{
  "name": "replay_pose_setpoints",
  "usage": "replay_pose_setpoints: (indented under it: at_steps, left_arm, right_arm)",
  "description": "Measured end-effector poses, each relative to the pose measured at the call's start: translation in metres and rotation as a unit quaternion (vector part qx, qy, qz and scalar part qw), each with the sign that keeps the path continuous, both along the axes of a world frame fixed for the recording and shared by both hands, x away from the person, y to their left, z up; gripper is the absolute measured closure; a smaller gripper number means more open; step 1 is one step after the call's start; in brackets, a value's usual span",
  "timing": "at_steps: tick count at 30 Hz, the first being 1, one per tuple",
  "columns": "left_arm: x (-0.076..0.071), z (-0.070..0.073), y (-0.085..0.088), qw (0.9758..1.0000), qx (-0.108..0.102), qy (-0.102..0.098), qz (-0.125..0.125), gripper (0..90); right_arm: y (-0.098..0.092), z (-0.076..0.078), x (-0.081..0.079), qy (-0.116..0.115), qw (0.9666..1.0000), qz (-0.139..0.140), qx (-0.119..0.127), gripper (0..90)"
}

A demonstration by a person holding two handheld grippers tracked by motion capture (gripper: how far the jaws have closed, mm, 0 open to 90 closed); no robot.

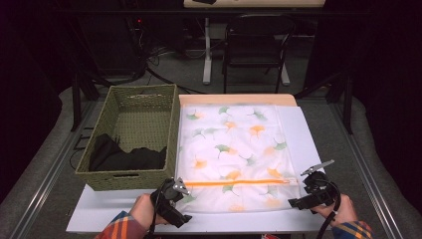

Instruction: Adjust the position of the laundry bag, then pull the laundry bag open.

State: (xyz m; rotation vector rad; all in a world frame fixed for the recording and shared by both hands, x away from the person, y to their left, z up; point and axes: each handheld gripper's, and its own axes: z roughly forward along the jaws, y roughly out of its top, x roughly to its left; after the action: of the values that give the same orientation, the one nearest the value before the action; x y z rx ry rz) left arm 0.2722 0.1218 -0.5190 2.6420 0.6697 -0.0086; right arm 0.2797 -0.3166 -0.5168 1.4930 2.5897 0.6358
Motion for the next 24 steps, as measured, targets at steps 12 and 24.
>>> replay_pose_setpoints:
  at_steps: [12, 24]
  left_arm:
    - [0.001, 0.006, -0.015, 0.9997, -0.009, -0.018, -0.010, 2.2]
    - [0.006, 0.008, -0.024, 0.9991, -0.018, -0.037, -0.009, 0.3]
  right_arm:
    - [-0.004, 0.002, 0.002, -0.021, 0.9997, -0.008, 0.009, 0.0]
    - [-0.014, 0.004, 0.011, -0.035, 0.9989, -0.030, 0.013, 0.0]
